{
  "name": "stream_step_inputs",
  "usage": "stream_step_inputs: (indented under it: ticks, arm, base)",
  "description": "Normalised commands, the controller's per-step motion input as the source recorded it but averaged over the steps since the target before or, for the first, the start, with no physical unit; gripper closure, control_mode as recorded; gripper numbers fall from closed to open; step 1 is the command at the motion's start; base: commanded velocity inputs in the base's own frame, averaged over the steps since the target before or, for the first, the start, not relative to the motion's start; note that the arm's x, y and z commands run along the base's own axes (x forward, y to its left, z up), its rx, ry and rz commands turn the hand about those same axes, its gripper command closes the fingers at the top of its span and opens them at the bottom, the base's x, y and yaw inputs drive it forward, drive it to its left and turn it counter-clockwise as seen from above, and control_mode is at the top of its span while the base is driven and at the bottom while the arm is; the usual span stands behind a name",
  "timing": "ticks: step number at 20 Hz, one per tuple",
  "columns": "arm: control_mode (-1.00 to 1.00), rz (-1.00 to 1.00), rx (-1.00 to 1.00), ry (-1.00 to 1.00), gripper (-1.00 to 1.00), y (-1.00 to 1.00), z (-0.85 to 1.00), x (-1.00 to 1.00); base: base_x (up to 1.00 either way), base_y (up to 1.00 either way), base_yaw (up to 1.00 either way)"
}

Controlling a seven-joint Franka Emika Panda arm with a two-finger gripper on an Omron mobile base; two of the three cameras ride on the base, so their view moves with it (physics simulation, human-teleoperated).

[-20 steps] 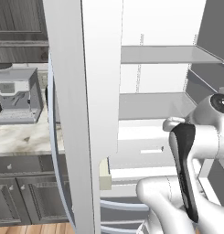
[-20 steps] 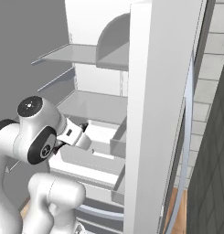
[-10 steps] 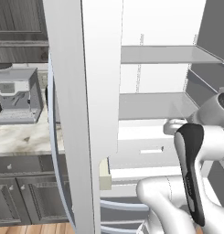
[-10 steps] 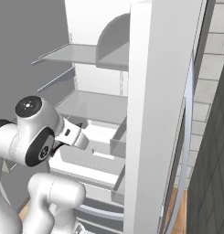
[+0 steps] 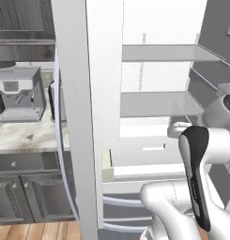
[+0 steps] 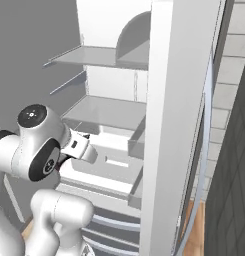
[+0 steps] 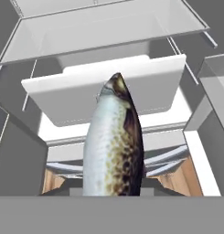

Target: Take the cheese, fish, and garlic from the fridge and place them on the plate on the dining counter to create an appetizer plate.

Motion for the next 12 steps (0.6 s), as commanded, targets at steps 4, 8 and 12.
stream_step_inputs:
  ticks: [4, 8, 12]
  arm:
    - [1.00, 0.00, 0.00, 0.00, 1.00, 0.00, 0.00, 0.00]
    - [1.00, 0.00, 0.00, 0.00, 1.00, 0.00, 0.00, 0.00]
    - [1.00, 0.00, 0.00, 0.00, 1.00, 0.00, 0.00, 0.00]
  base:
    - [-0.89, 0.27, 0.00]
    - [-0.98, 0.33, 0.00]
    - [-0.97, 0.46, 0.01]
